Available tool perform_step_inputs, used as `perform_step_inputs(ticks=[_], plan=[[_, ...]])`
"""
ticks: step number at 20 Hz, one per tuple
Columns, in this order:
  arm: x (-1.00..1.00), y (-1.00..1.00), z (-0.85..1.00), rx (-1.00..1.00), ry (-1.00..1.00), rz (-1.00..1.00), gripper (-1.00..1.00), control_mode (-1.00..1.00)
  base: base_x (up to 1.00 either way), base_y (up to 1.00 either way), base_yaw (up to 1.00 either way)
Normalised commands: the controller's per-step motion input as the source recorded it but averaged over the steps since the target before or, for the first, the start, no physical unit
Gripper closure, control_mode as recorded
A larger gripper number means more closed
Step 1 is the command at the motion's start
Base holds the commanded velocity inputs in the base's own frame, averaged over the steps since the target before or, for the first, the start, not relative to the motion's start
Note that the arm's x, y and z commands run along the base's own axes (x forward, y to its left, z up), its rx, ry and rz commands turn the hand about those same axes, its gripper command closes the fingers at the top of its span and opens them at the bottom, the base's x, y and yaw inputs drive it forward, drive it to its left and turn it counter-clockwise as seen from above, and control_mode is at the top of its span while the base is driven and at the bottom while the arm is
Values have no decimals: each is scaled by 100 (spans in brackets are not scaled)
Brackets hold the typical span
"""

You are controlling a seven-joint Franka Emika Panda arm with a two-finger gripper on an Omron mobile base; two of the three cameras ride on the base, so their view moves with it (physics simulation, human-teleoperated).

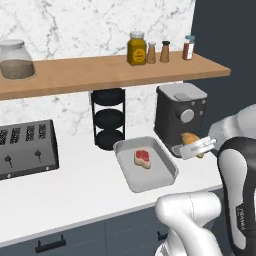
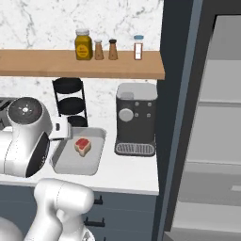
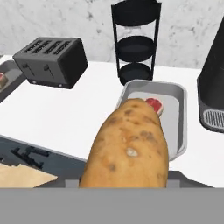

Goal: Place one potato and one steak in each tupperware on the nearby counter, to pack two identical lunches.

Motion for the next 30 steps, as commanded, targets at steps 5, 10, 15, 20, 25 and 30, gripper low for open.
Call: perform_step_inputs(ticks=[5,10,15,20,25,30], plan=[[58,81,-82,-25,11,-1,100,-100,0,0,0],[86,34,-70,-19,6,0,100,-100,0,0,0],[75,0,-53,-6,5,2,100,-100,0,0,0],[58,0,-67,-3,8,9,100,-100,0,0,0],[46,0,-69,0,13,10,100,-100,0,0,0],[57,0,-59,-1,13,7,100,-100,0,0,0]])
